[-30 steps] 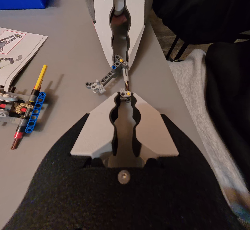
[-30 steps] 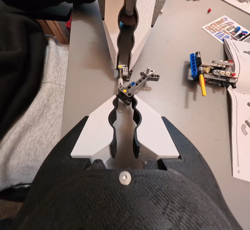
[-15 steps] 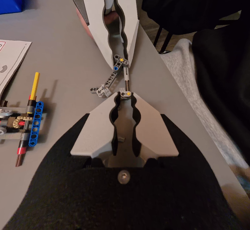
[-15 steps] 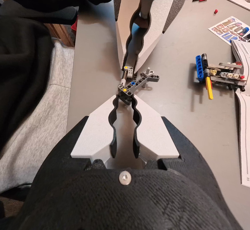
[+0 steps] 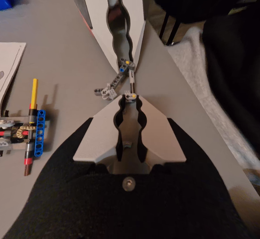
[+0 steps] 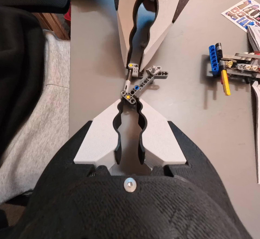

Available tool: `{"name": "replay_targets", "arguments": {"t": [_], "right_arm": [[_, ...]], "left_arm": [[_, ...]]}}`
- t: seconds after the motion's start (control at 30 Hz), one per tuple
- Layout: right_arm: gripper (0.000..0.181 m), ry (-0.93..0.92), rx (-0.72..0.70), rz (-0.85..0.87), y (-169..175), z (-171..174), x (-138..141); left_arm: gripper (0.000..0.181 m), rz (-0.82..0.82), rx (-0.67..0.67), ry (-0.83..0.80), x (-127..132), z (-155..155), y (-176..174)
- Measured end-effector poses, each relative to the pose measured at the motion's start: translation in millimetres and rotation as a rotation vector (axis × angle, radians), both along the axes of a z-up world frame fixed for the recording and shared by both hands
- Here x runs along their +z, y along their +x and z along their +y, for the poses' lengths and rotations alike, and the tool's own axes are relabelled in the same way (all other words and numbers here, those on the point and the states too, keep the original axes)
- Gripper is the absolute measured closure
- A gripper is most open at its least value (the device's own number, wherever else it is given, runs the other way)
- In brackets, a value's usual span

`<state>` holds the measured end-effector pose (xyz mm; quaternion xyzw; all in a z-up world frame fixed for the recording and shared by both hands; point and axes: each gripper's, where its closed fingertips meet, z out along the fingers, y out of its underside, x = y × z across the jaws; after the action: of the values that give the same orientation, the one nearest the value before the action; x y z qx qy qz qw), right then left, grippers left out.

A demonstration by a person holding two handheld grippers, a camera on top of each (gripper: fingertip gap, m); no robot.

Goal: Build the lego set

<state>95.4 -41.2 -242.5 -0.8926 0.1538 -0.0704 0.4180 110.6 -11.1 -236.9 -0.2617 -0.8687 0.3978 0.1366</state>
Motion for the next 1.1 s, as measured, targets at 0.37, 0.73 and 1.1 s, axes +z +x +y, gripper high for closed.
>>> {"name": "replay_targets", "arguments": {"t": [0.37,0.73,1.1], "right_arm": [[0.165,0.002,-0.010,0.005,2.2,-2.0,-1.4],[0.144,-0.049,-0.025,-0.006,0.0,-15.1,2.5],[0.150,-0.031,-0.374,0.126,33.1,2.6,10.3]], "left_arm": [[0.168,0.056,0.027,-0.023,0.9,-0.8,-0.5],[0.153,0.086,0.093,-0.112,26.1,10.3,3.2],[0.156,-0.057,0.211,0.002,-6.2,16.6,17.6]]}}
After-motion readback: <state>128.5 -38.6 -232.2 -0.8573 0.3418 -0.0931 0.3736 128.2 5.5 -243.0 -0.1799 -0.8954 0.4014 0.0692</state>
